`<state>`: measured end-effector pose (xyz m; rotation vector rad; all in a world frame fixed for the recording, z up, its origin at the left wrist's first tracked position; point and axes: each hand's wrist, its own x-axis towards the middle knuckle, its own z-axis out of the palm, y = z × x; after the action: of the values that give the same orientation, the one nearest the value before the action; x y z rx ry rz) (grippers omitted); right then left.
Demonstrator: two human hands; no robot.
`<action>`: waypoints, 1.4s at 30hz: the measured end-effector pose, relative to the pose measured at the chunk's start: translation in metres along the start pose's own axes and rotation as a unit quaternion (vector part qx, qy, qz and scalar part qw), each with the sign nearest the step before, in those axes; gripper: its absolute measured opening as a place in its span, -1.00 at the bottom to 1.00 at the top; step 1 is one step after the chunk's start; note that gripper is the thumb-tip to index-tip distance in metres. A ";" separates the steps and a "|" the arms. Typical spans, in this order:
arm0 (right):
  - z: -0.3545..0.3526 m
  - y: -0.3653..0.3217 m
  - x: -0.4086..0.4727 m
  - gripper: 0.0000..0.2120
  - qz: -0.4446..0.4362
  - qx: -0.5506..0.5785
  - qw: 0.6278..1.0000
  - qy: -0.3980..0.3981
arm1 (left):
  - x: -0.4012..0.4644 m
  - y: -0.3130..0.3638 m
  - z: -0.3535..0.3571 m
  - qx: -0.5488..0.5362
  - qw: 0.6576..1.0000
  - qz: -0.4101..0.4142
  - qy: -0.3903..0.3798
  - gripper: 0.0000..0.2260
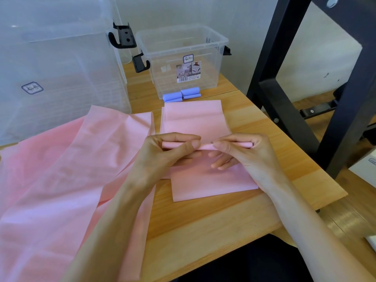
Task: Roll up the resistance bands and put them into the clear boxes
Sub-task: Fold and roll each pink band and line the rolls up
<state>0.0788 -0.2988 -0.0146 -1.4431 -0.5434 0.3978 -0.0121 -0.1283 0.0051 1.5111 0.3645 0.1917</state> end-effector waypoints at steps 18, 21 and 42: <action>0.001 0.000 0.001 -0.81 0.010 0.010 1.000 0.016 | 0.002 -0.002 -0.003 0.023 1.000 0.003 -0.001 -0.78; 0.001 0.000 0.001 -0.81 0.001 0.018 1.000 0.005 | 0.002 -0.001 -0.004 0.028 1.000 0.000 -0.001 -0.76; -0.001 0.002 0.001 -0.84 0.004 -0.006 1.000 -0.015 | 0.003 -0.001 -0.004 0.011 1.000 0.003 0.004 -0.76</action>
<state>0.0807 -0.2986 -0.0160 -1.4539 -0.5653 0.4246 -0.0112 -0.1235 0.0033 1.5338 0.3694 0.1980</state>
